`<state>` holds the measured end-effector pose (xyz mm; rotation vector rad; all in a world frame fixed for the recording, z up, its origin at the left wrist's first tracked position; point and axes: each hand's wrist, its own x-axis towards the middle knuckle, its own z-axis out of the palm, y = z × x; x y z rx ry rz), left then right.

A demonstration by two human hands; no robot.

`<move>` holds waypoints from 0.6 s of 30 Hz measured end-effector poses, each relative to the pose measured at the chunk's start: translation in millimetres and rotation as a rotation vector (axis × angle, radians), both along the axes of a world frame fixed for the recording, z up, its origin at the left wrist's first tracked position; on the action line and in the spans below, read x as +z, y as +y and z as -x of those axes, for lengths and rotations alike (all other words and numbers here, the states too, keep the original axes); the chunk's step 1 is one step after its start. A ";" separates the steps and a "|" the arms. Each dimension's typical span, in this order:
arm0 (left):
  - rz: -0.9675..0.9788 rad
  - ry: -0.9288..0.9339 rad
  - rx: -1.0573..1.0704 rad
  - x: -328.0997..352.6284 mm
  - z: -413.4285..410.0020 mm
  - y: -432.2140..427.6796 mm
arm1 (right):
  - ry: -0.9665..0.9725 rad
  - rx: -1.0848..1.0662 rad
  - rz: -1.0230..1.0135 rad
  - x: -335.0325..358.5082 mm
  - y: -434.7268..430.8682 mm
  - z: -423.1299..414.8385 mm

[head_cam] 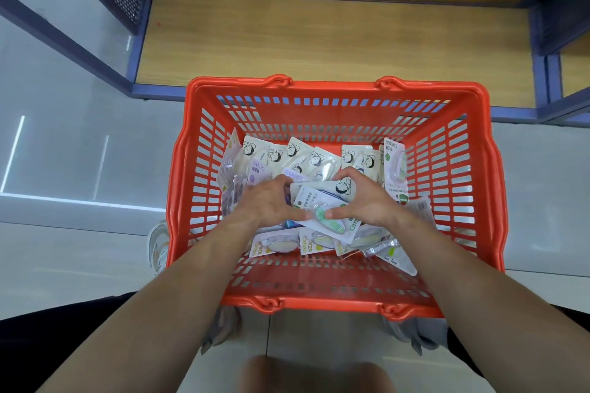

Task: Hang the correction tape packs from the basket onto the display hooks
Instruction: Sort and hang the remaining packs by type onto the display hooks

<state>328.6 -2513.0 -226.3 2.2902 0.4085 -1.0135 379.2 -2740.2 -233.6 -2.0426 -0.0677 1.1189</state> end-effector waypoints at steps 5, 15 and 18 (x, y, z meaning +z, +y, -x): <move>0.114 -0.069 0.144 -8.6 -0.9 3.2 | -0.007 0.143 0.071 3.1 -3.7 -12.9; 0.322 -0.191 0.311 -16.1 -9.9 -11.9 | -0.068 0.456 0.205 0.5 8.2 -17.7; 0.324 -0.220 0.323 -21.5 -15.0 -19.5 | -0.038 0.460 0.205 -4.9 11.7 -11.6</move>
